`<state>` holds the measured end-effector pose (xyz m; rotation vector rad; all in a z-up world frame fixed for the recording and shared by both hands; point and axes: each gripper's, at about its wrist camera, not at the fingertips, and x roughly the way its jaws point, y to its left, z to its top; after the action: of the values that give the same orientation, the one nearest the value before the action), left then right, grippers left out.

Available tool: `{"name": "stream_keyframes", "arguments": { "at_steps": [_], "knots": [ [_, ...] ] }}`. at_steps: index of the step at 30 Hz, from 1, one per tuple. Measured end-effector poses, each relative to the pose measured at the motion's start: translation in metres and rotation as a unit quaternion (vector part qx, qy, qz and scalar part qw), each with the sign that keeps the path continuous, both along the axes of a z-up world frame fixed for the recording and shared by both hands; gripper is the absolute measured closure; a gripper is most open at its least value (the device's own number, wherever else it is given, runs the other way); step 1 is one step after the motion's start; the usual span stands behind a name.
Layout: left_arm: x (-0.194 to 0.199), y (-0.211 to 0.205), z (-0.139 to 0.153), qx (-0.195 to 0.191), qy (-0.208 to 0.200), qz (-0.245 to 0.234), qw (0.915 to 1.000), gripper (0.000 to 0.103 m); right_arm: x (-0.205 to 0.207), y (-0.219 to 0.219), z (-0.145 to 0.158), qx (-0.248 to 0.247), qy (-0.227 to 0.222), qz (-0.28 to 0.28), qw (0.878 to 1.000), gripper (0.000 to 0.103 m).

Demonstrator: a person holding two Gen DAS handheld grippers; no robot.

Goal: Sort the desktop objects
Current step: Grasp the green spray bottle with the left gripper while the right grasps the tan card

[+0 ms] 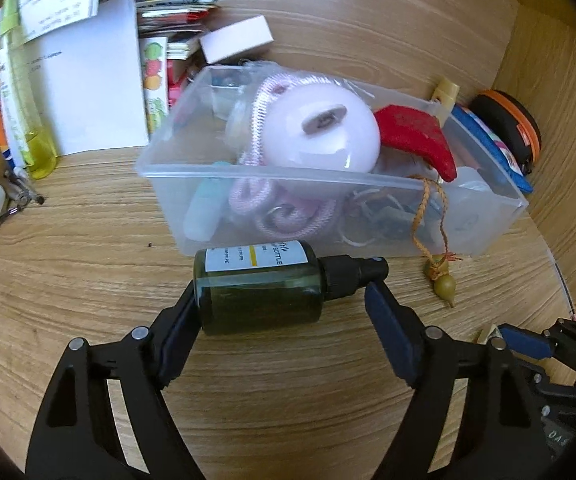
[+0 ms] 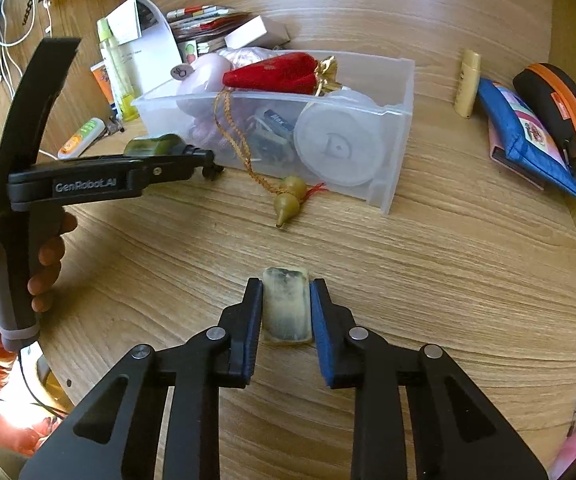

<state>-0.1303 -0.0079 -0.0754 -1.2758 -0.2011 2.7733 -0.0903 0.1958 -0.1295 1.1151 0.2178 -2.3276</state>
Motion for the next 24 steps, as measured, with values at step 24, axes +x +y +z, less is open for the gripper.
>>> {"name": "stream_keyframes", "arguments": {
  "at_steps": [24],
  "knots": [
    [0.049, -0.036, 0.057, -0.015, 0.097, 0.058, 0.9935, 0.023, -0.011, 0.008, 0.054, -0.021, 0.072, -0.011, 0.997, 0.081]
  ]
}}
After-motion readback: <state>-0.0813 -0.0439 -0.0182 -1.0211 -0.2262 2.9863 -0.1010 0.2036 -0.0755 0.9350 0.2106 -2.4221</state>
